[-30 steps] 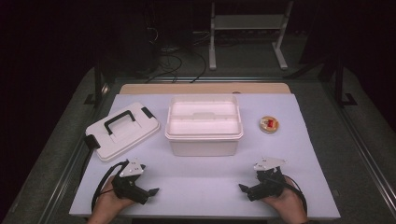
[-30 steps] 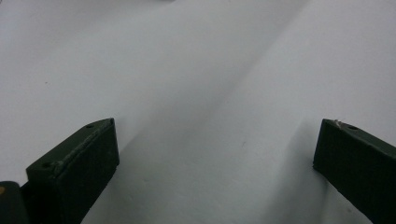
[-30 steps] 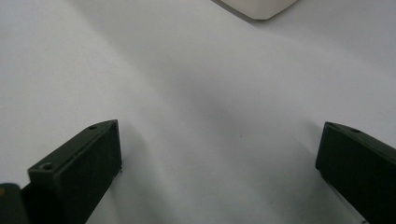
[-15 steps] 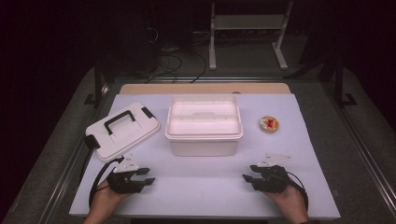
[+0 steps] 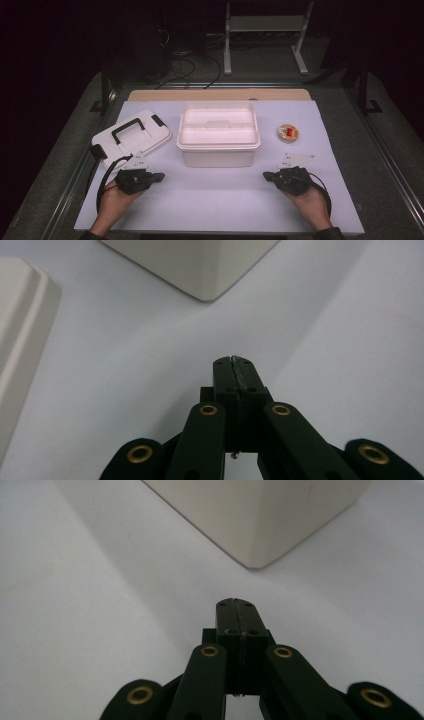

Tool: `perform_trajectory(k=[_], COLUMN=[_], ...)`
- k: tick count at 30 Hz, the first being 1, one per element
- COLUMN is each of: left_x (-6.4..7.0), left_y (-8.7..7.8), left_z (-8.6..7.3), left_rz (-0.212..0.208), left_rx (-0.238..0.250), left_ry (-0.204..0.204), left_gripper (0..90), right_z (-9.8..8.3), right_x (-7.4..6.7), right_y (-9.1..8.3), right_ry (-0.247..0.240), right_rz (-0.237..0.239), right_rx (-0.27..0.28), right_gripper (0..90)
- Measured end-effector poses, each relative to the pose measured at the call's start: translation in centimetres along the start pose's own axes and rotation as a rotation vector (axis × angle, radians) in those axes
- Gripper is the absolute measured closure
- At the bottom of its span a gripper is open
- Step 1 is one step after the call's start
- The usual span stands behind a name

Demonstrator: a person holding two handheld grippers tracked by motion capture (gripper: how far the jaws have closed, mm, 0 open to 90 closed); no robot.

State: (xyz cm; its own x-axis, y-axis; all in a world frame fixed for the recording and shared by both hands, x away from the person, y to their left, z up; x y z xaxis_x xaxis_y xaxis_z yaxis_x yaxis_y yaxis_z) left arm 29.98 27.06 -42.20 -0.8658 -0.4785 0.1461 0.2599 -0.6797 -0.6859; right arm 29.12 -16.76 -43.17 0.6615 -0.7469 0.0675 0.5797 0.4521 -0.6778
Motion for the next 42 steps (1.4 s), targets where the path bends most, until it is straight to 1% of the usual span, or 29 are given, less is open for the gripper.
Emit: perform_trajectory(k=[1,2,5,7,8,9,11,12,15,20,23,24,26,27,28,31,33,34,36,39,40,42], left_x=[-0.3,-0.3,-0.9,-1.4,-1.4,-1.6,-1.9,-2.1,-2.6,-3.6,-4.3,-4.3,-4.6,-4.8,-5.0,-5.3,-5.4,-5.4,-5.4,-5.4,-5.3,-5.2], left_y=[0.0,0.0,0.0,0.0,0.0,0.0,0.1,0.1,0.3,0.4,0.6,0.6,0.7,0.8,1.0,1.3,1.7,1.9,2.3,2.7,2.9,3.0], left_z=[0.4,0.4,1.1,1.9,1.9,2.1,2.6,2.8,3.5,4.8,5.6,5.6,5.9,6.1,6.4,6.7,7.2,7.4,7.8,8.1,8.2,8.2], left_rz=[0.001,0.001,0.005,0.004,0.004,0.006,0.008,0.007,0.008,0.017,0.022,0.022,0.019,0.018,0.017,0.005,0.005,0.000,0.000,-0.008,-0.013,-0.007], left_rx=[0.007,0.007,0.015,0.027,0.027,0.028,0.037,0.036,0.044,0.054,0.068,0.068,0.076,0.079,0.082,0.092,0.095,0.100,0.097,0.092,0.095,0.089], left_ry=[-0.003,-0.003,0.003,0.005,0.005,0.009,0.008,0.012,0.014,0.024,0.025,0.025,0.024,0.021,0.021,0.017,0.024,0.025,0.032,0.039,0.038,0.041], left_gripper=[89.9,89.9,89.9,89.9,89.9,89.9,90.0,89.9,90.0,90.0,89.9,90.0,90.0,90.0,90.0,90.0,90.0,90.0,89.9,89.9,90.0,89.9], right_z=[0.2,0.2,0.8,1.5,1.5,1.7,2.1,2.6,3.0,4.1,4.8,4.8,5.4,5.4,5.8,6.1,6.3,6.4,6.5,6.8,6.9,6.9], right_x=[0.1,0.1,0.5,0.8,0.8,0.9,1.1,1.4,1.6,2.5,3.5,3.5,4.0,4.0,4.2,4.6,4.9,5.1,5.2,5.1,5.0,5.0], right_y=[0.0,0.0,0.2,0.3,0.3,0.4,0.6,0.9,1.0,1.5,2.1,2.1,2.5,2.5,2.7,2.9,3.0,3.0,3.1,3.1,3.1,3.0], right_ry=[-0.004,-0.004,-0.009,-0.015,-0.015,-0.015,-0.018,-0.024,-0.018,-0.015,-0.015,-0.015,-0.014,-0.014,-0.010,-0.008,0.000,0.003,0.004,-0.001,-0.010,-0.011], right_rz=[0.001,0.001,-0.003,-0.002,-0.002,-0.002,-0.008,-0.009,-0.012,-0.026,-0.044,-0.044,-0.049,-0.049,-0.052,-0.057,-0.060,-0.056,-0.045,-0.019,-0.015,-0.014], right_rx=[0.003,0.003,0.008,0.017,0.017,0.023,0.018,0.023,0.029,0.035,0.035,0.035,0.042,0.042,0.044,0.051,0.064,0.072,0.070,0.093,0.095,0.095], right_gripper=[89.9,89.9,89.9,89.9,89.9,89.9,89.9,89.9,89.9,89.9,90.0,90.0,89.9,89.9,90.0,89.9,89.9,90.0,89.9,89.9,90.0,89.9])
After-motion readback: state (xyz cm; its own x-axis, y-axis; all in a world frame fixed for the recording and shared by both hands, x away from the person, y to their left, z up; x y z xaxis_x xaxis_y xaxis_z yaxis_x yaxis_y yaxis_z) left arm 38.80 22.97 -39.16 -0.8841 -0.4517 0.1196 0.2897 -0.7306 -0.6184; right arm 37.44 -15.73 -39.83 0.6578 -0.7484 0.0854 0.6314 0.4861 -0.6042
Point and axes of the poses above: each handheld gripper's, and its own axes: y roughly forward along the jaws, z roughly out of its top, x roughly to its right, the point moved 2 cm from there along y, roughly forward along the jaws, and after that the axes turned 9 degrees about -z, right-handed, at the moved point
